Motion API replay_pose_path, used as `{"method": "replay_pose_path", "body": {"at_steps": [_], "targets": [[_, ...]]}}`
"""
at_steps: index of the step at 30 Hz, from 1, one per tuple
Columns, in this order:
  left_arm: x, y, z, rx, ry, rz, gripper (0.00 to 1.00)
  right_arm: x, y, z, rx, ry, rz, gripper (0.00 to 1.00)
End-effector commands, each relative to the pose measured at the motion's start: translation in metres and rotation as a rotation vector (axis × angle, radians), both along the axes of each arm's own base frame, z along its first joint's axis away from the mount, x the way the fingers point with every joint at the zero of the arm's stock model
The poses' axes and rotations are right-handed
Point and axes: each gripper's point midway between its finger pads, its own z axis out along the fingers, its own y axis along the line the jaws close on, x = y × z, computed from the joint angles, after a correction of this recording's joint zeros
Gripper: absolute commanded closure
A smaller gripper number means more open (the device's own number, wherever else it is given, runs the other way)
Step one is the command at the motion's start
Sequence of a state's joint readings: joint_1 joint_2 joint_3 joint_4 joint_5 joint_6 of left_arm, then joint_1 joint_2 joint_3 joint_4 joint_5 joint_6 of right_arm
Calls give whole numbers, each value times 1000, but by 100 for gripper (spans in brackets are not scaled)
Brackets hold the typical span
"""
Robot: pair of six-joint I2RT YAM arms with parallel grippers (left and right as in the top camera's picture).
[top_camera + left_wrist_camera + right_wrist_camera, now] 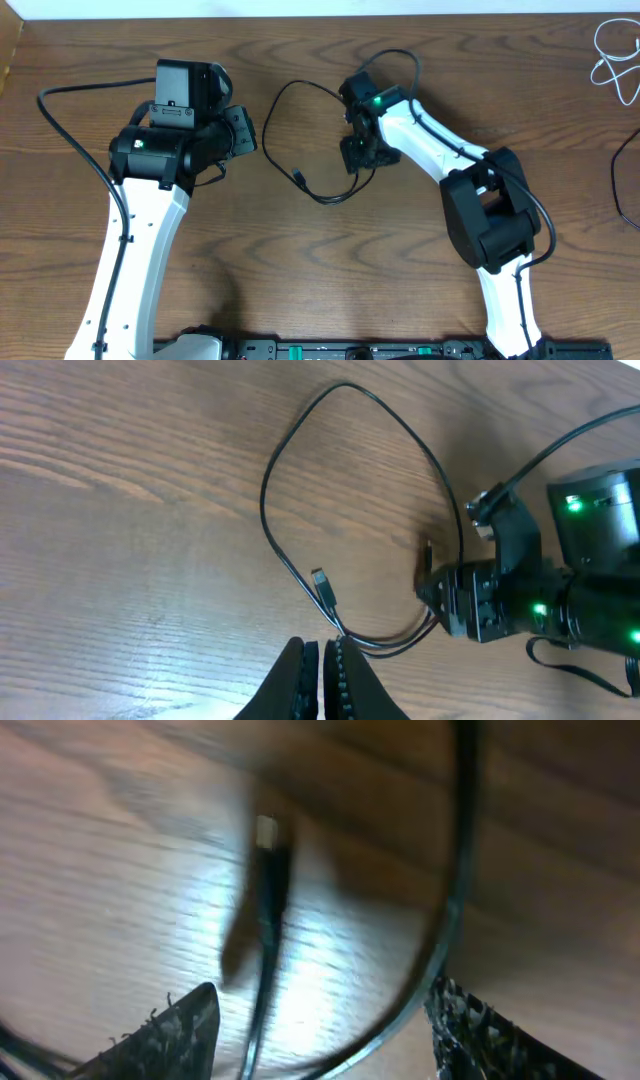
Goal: Untangle cables
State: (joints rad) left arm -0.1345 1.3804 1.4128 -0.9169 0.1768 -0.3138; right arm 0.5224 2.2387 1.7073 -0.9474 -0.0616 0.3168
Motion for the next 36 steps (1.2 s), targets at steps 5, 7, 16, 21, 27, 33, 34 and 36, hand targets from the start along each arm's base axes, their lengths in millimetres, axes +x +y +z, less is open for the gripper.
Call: {"method": "replay_pose_path", "body": {"at_steps": [5, 7, 16, 21, 27, 33, 34, 36], "targets": [[-1, 4, 3, 17, -7, 4, 91, -13, -21, -25, -96, 42, -156, 50], [-1, 4, 2, 17, -5, 5, 91, -17, -23, -30, -99, 54, -165, 60], [-1, 4, 2, 16, -4, 4, 84, -28, -11, -38, -63, 74, -149, 99], [-1, 4, 2, 16, -5, 4, 83, -16, -4, -25, 16, 68, -124, 99], [-1, 4, 2, 16, -4, 4, 83, 9, 4, 41, 258, 14, -37, 99], [-1, 4, 2, 17, -4, 4, 83, 30, -20, 144, 510, -144, -7, 99], [-1, 4, 2, 16, -5, 4, 83, 34, -31, 160, 531, -178, -23, 99], [-1, 4, 2, 16, -5, 4, 83, 40, -54, 190, 567, -248, -59, 99]]}}
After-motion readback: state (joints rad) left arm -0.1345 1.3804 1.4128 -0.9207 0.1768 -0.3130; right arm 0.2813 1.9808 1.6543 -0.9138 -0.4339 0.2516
